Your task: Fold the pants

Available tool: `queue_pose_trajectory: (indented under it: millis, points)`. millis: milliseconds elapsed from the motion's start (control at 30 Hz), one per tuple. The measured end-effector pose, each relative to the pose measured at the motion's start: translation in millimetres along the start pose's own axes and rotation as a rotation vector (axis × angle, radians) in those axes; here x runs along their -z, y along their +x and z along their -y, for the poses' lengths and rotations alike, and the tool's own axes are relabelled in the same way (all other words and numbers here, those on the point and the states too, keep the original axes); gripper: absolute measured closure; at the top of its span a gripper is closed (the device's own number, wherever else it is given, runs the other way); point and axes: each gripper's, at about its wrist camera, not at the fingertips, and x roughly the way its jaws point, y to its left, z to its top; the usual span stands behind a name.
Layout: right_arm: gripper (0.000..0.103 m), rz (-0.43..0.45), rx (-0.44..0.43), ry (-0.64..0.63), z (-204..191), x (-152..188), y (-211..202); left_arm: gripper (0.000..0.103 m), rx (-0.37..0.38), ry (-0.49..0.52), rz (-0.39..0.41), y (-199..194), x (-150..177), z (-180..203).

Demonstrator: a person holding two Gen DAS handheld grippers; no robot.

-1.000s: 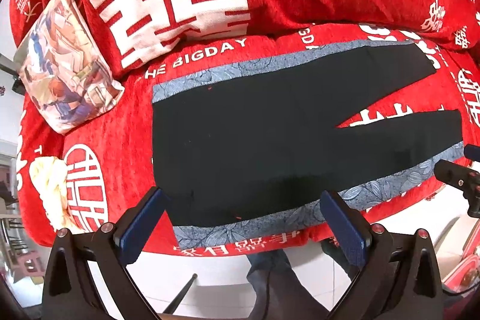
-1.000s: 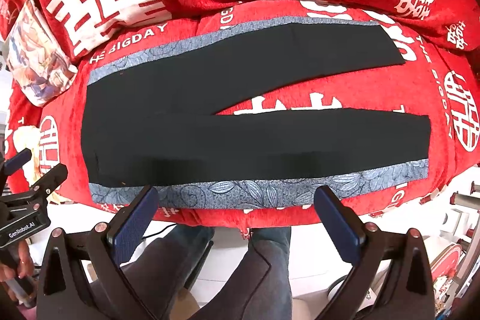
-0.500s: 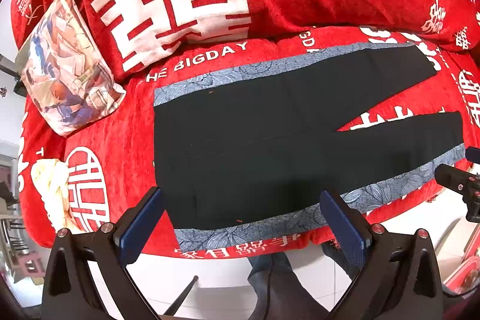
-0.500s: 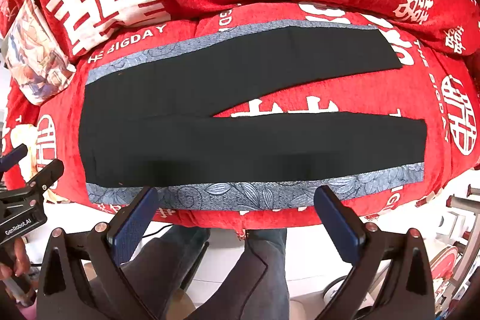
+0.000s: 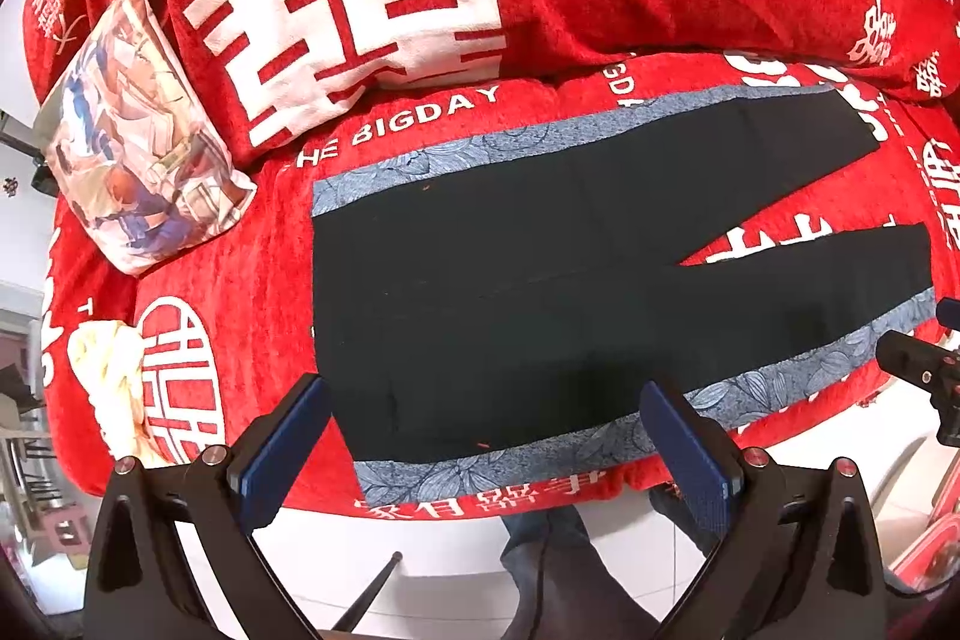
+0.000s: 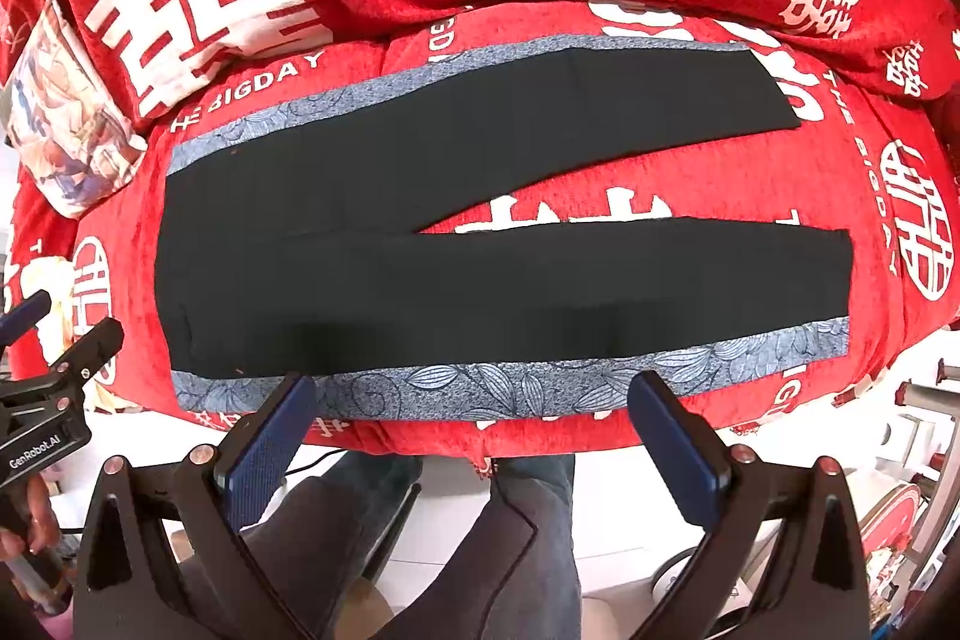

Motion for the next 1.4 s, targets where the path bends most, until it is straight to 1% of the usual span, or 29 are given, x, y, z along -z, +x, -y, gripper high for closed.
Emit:
queue_pose_trajectory:
  millis: [300, 433, 567, 667, 800, 900, 967, 1133, 1300, 1400]
  points:
    - [0.0, 0.003, -0.005, -0.003, 2.2, -3.0, 0.3, 0.0, -0.008, -0.001, -0.008, 1.7, -2.2, -1.6]
    - [0.0, -0.006, -0.014, -0.008, 0.4, -3.5, 3.4, 0.0, -0.014, -0.005, -0.024, 5.3, -1.2, -0.9]
    - [0.0, -0.01, -0.024, -0.012, 2.4, -3.1, 6.5, 0.0, -0.022, -0.026, -0.049, 10.1, 1.5, 0.3]
    - [0.0, -0.02, -0.031, -0.024, 4.3, -3.0, 9.4, 0.0, -0.015, -0.047, -0.068, 14.0, 1.6, 3.4]
    - [0.0, -0.035, -0.055, -0.051, 11.9, -5.6, 15.1, 0.0, -0.026, -0.062, -0.081, 15.9, -2.3, 14.1]
    - [0.0, -0.053, -0.092, -0.063, 23.9, -9.2, 23.4, 0.0, -0.033, -0.109, -0.08, 17.2, -3.4, 19.2]
    - [0.0, -0.055, -0.107, -0.082, 31.0, -11.7, 29.7, 0.0, -0.021, -0.168, -0.097, 23.3, -1.8, 21.9]
    - [0.0, -0.081, -0.102, -0.139, 40.8, -17.8, 52.1, 0.0, -0.019, -0.291, -0.148, 42.7, 15.6, 23.1]
    - [0.0, -0.103, -0.109, -0.147, 38.3, -22.8, 74.8, 0.0, -0.005, -0.337, -0.159, 60.4, 32.8, 15.0]
    - [0.0, -0.101, -0.108, -0.15, 32.9, -24.3, 88.7, 0.0, 0.043, -0.357, -0.164, 84.5, 41.2, 6.1]
